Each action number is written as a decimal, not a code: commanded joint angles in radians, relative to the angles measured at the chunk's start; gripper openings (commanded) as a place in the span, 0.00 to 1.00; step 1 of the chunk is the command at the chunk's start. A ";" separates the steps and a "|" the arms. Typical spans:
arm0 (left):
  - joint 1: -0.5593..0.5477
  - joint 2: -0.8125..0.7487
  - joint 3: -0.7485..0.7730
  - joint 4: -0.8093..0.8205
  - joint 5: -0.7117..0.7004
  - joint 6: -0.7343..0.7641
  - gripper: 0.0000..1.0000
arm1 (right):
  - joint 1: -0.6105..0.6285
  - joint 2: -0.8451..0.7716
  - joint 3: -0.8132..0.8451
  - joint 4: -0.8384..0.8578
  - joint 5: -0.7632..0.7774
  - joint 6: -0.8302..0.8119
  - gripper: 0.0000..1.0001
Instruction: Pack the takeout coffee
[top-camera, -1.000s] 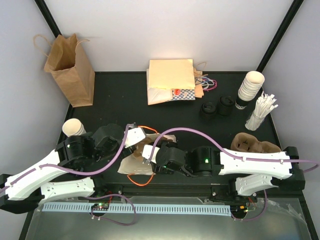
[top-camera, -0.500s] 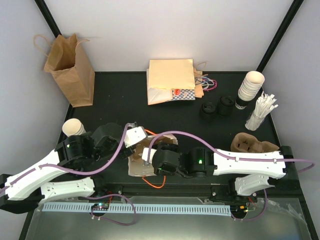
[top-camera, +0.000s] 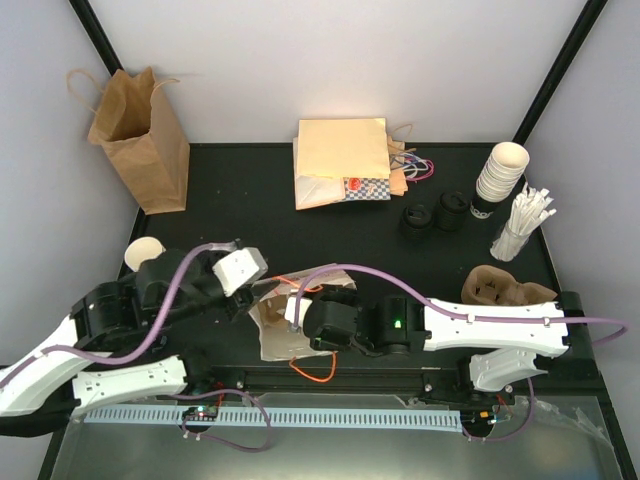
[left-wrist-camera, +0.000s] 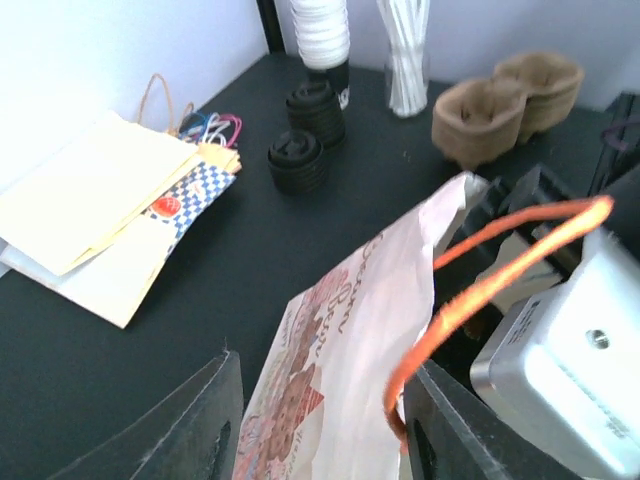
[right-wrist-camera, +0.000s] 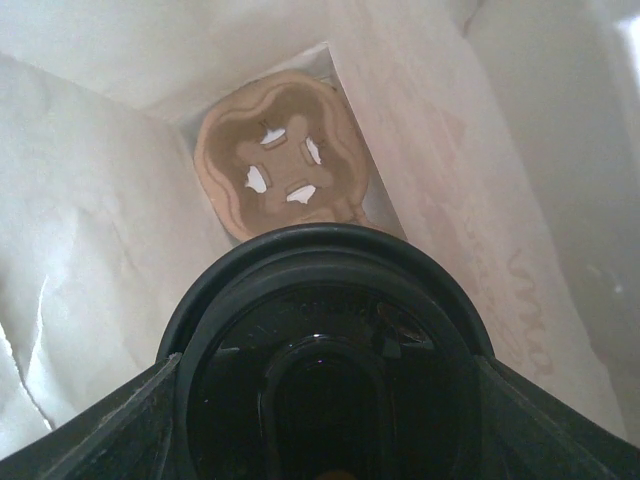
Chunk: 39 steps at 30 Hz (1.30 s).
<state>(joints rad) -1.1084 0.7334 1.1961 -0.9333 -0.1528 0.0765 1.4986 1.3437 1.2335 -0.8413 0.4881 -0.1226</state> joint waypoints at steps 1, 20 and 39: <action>0.000 -0.065 0.040 0.065 -0.066 -0.207 0.53 | 0.006 0.013 -0.002 -0.004 0.021 -0.019 0.48; 0.025 0.000 0.128 -0.096 0.261 -0.180 0.65 | 0.006 0.042 0.014 -0.033 0.050 -0.150 0.48; 0.025 0.099 0.146 -0.066 0.161 -0.105 0.01 | 0.006 0.065 0.024 -0.032 0.045 -0.170 0.48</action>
<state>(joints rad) -1.0866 0.8513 1.2949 -1.0248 0.0601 -0.0292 1.4986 1.4036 1.2335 -0.8753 0.5144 -0.2756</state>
